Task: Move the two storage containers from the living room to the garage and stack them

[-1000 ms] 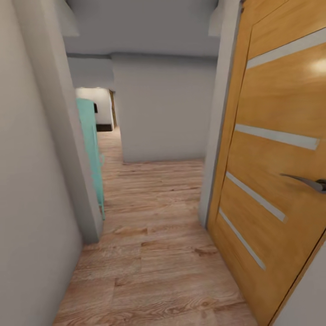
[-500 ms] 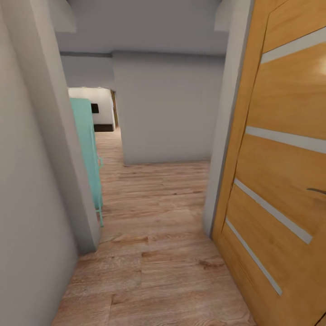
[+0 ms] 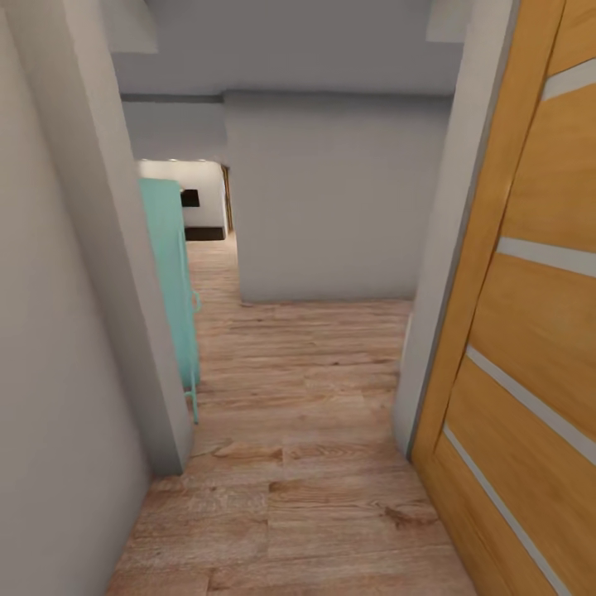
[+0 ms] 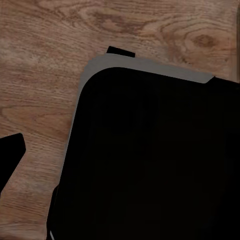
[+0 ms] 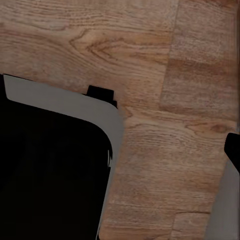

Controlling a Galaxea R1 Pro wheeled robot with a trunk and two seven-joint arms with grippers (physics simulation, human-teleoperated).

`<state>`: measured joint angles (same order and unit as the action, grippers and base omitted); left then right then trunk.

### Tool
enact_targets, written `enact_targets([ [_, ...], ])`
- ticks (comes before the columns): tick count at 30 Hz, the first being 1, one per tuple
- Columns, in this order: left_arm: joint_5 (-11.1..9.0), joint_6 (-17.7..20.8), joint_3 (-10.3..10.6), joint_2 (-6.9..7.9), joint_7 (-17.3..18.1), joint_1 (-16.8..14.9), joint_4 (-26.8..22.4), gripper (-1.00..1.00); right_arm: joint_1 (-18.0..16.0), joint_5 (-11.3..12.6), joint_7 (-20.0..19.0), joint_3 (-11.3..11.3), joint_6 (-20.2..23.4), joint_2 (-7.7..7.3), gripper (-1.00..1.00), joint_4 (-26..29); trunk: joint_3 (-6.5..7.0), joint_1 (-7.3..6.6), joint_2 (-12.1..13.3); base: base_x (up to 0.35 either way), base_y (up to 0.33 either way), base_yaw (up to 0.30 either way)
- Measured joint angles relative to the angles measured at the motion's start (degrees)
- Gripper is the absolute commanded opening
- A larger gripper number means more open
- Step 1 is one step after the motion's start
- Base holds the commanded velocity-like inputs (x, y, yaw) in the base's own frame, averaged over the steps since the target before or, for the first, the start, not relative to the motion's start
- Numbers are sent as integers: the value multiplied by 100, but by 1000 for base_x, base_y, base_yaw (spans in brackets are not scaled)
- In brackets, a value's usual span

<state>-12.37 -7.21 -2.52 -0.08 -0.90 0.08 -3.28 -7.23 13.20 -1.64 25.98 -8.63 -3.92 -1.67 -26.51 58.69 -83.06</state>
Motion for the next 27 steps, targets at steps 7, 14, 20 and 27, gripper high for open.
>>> enact_targets([
  [7,0,-5,1,0,0,0,0,100,0,0,-2,0,0,-4,100,0,0,0,0,330,0,1],
  [14,3,-15,-11,0,-7,0,0,100,0,-12,-15,1,-12,-13,100,0,0,0,0,330,0,0],
  [20,0,-17,-14,0,-9,0,0,100,0,19,-15,-8,47,1,100,0,0,0,0,330,0,0],
  [27,5,-35,-18,0,-11,0,-10,100,0,75,-55,-47,77,23,100,0,0,0,0,330,0,0],
])
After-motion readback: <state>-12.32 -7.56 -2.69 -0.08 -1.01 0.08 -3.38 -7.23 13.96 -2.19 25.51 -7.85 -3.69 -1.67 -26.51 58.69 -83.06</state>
